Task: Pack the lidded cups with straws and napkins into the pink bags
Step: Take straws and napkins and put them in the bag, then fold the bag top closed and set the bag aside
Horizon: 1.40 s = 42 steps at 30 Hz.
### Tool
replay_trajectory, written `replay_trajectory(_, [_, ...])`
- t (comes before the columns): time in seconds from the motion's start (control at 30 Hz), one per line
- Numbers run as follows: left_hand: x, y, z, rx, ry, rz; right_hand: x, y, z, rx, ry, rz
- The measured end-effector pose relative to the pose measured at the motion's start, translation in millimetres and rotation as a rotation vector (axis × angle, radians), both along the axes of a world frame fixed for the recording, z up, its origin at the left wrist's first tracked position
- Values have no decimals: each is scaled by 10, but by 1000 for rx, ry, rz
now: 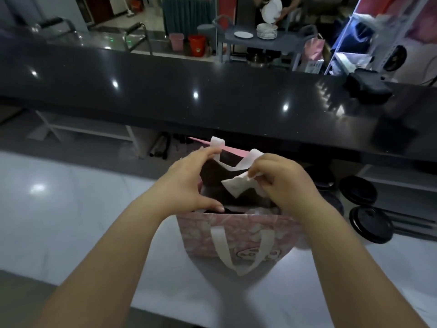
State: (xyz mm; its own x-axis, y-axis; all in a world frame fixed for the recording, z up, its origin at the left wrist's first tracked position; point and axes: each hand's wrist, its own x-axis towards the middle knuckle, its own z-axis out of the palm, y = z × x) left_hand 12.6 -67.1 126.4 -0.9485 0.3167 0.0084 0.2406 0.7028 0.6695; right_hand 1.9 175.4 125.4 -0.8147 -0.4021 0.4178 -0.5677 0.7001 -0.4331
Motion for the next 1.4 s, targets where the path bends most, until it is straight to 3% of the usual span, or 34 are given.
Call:
replay_trajectory(0.17, [4, -24, -51, 69, -59, -40, -47, -106, 35, 264, 140, 60])
replay_trajectory(0.47, [11, -47, -61, 27, -3, -88, 61, -44, 99, 206, 9, 40])
replay_trajectory(0.53, [28, -53, -80, 69, 43, -76, 96, 9, 78, 56, 65, 5])
replay_trajectory(0.67, [151, -207, -202, 377, 43, 21, 273, 252, -87, -384, 210, -175])
replay_trajectory(0.77, [335, -365, -398, 547, -45, 76, 432, 512, -319, -790, 83, -263])
replay_trajectory(0.87, [516, -400, -555, 651, -45, 98, 555, 785, -501, -1115, -178, -209])
replay_trajectory(0.97, [583, -364, -640, 638, 24, 129, 641, 910, -629, -1043, -453, -13])
replay_trajectory(1.13, [585, -206, -697, 755, -42, 221, 732, 683, -678, -957, -679, 114])
replay_trajectory(1.27, [560, -128, -706, 792, -17, 294, 742, 418, -651, -1020, -554, -127])
replay_trajectory(1.4, [575, -76, -714, 876, -30, 350, 729, 224, -677, -1064, -450, -228])
